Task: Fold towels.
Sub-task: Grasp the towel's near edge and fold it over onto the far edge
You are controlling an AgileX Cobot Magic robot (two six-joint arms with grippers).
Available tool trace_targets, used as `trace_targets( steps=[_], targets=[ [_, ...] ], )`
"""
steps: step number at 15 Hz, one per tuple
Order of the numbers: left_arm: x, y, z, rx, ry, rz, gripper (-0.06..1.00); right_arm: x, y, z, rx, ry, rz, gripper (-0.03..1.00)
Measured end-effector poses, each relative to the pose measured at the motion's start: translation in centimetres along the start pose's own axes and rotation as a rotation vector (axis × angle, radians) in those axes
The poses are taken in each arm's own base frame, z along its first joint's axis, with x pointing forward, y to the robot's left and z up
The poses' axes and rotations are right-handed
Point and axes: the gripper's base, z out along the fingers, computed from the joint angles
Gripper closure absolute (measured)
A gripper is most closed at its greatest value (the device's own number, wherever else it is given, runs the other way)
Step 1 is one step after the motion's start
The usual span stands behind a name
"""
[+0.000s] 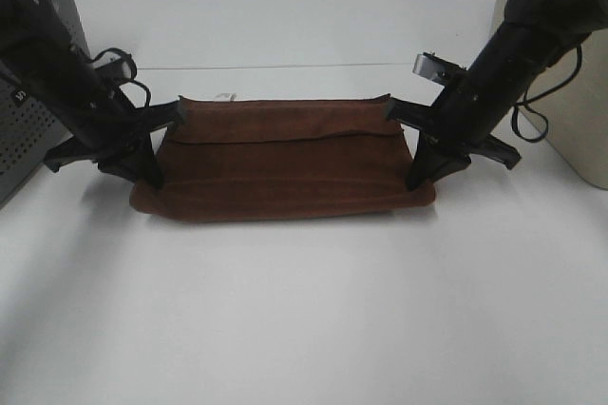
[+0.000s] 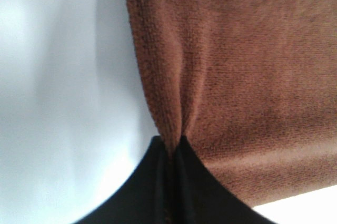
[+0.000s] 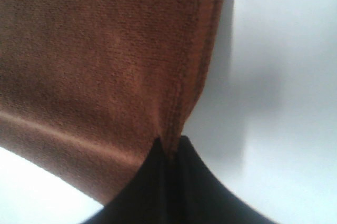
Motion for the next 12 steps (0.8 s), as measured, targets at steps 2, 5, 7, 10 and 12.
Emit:
trace_targets(
  steps=[2, 5, 7, 10, 12],
  targets=[
    [2.4, 0.3, 0.5, -0.023, 0.018, -0.006, 0.93, 2.4, -0.3, 0.1, -0.013, -0.002, 0.012, 0.97],
    [2.7, 0.2, 0.2, -0.018, 0.023, -0.027, 0.93, 2.9, -0.4, 0.1, -0.019, -0.015, 0.003, 0.97],
    [1.5, -0.7, -0.7, 0.002, -0.013, -0.021, 0.93, 1.9, 0.1, -0.7, -0.023, -0.052, -0.016, 0.97],
    [-0.7, -2.3, -2.8, 0.037, -0.093, -0.051, 0.93, -0.6, 1.2, -3.0, -0.017, -0.156, -0.074, 0.97],
    [-2.1, -2.9, -3.9, 0.043, -0.172, -0.059, 0.93, -2.5, 1.8, -4.1, -0.003, -0.219, -0.095, 0.97]
  ],
)
